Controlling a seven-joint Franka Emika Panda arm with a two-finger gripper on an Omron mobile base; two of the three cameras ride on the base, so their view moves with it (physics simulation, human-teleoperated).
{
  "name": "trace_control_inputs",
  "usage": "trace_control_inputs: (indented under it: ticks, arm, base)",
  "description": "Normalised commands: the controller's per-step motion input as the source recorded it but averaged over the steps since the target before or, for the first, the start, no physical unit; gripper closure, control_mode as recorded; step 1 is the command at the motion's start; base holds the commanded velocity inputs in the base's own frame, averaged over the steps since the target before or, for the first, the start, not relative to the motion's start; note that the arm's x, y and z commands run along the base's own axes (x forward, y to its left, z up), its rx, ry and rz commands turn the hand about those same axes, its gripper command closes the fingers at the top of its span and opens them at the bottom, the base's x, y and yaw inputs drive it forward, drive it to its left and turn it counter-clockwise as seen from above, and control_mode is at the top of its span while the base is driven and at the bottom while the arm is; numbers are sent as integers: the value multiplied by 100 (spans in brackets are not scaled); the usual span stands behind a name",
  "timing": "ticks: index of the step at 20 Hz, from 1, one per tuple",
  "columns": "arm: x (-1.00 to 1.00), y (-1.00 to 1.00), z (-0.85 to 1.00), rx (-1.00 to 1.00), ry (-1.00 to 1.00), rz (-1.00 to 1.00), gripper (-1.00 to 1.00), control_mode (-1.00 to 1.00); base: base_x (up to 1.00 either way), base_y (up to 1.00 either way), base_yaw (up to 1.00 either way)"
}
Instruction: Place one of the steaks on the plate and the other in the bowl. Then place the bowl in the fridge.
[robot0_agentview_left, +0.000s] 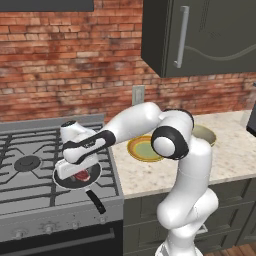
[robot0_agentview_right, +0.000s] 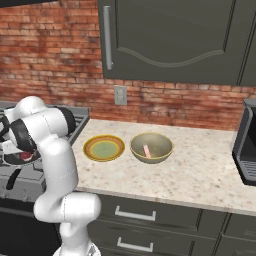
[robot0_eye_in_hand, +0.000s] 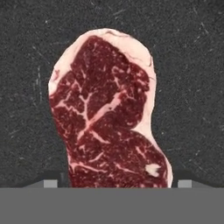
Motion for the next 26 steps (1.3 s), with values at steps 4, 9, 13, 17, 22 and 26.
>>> trace_control_inputs:
  ticks: [4,9,13,17,22,26]
  arm:
    - [0,8,-9,0,0,1,100,-100]
    - [0,0,-1,0,0,1,100,-100]
    - [0,0,-3,0,0,0,100,-100]
    - [-1,-11,6,1,0,-1,100,-100]
    - [-18,-42,65,12,-5,-13,100,-100]
    - [-39,-79,84,10,-9,-17,100,-100]
  base:
    - [0,0,0]
    - [0,0,0]
    - [0,0,0]
    - [0,0,0]
    - [0,0,0]
    - [0,0,0]
